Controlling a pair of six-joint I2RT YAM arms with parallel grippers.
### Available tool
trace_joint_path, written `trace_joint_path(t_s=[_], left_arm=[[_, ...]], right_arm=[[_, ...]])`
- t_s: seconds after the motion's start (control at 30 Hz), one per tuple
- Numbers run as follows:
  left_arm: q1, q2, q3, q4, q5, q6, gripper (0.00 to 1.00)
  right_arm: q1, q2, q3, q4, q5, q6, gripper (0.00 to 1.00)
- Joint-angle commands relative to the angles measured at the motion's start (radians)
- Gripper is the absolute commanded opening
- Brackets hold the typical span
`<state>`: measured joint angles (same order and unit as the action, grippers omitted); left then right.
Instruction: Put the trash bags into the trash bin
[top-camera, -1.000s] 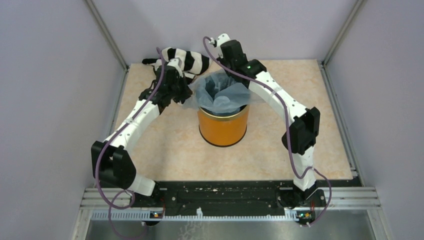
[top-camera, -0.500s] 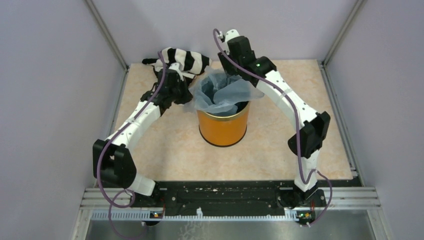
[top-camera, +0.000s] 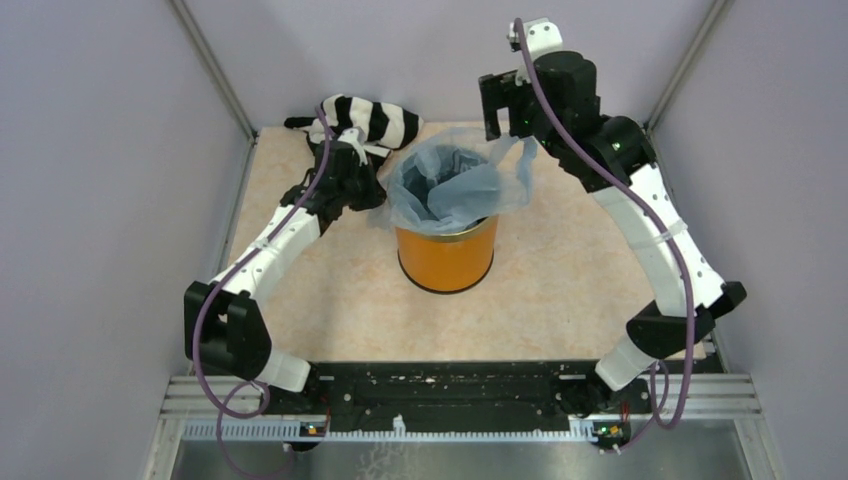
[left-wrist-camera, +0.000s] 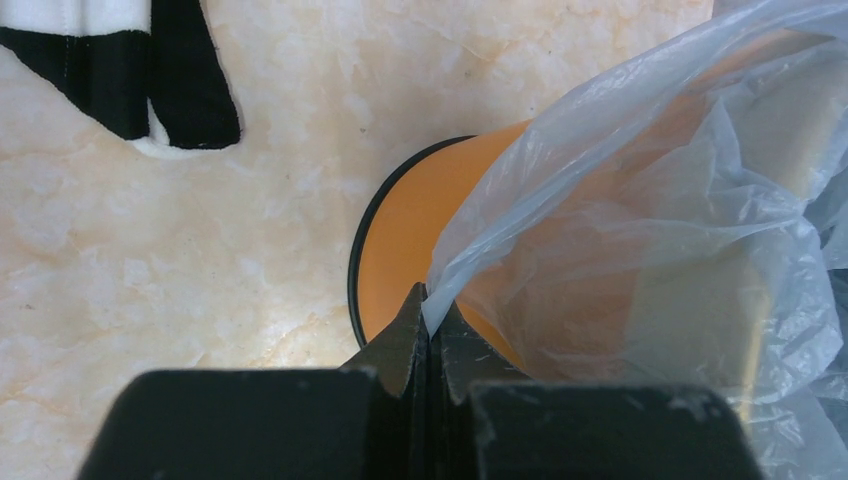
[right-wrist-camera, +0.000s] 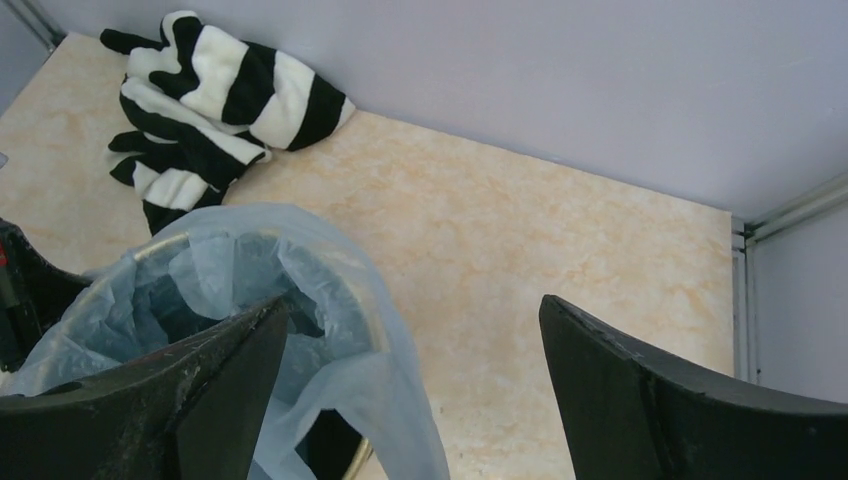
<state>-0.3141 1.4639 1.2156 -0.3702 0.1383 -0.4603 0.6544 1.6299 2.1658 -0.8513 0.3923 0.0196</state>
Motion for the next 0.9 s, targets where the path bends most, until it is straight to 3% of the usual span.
trace_joint_path(t_s=[0.0,0.2,0.33,0.43,0.53,0.7,0.87], left_arm=[[0.003,-0.034,-0.004,0.057,0.010,-0.002,0.00],[0.003,-0.033,0.001,0.059,0.014,-0.001,0.00],[0.003,-0.033,0.005,0.058,0.013,0.003,0.00],[0.003,-0.032,0.005,0.054,0.012,0.006,0.00],[0.003,-0.033,0.003,0.051,0.015,0.008,0.00],[0.003,-0.043,-0.028,0.061,0.018,0.006,0.00],[0.003,-0.037,-0.048,0.071,0.031,-0.002,0.00]], right_arm=[[0.008,-0.097,-0.079,-0.023,0.020,0.008,0.96],[0.003,-0.120,-0.179,-0.035,-0.015,0.028,0.92],[-0.030,-0.142,-0.247,-0.016,0.013,0.075,0.70],[-0.084,-0.152,-0.302,-0.006,0.011,0.107,0.45],[-0.125,-0.170,-0.389,0.009,-0.028,0.135,0.29],[-0.155,-0.239,-0.602,0.095,-0.085,0.182,0.24],[-0.205,-0.239,-0.710,0.167,-0.149,0.208,0.20]])
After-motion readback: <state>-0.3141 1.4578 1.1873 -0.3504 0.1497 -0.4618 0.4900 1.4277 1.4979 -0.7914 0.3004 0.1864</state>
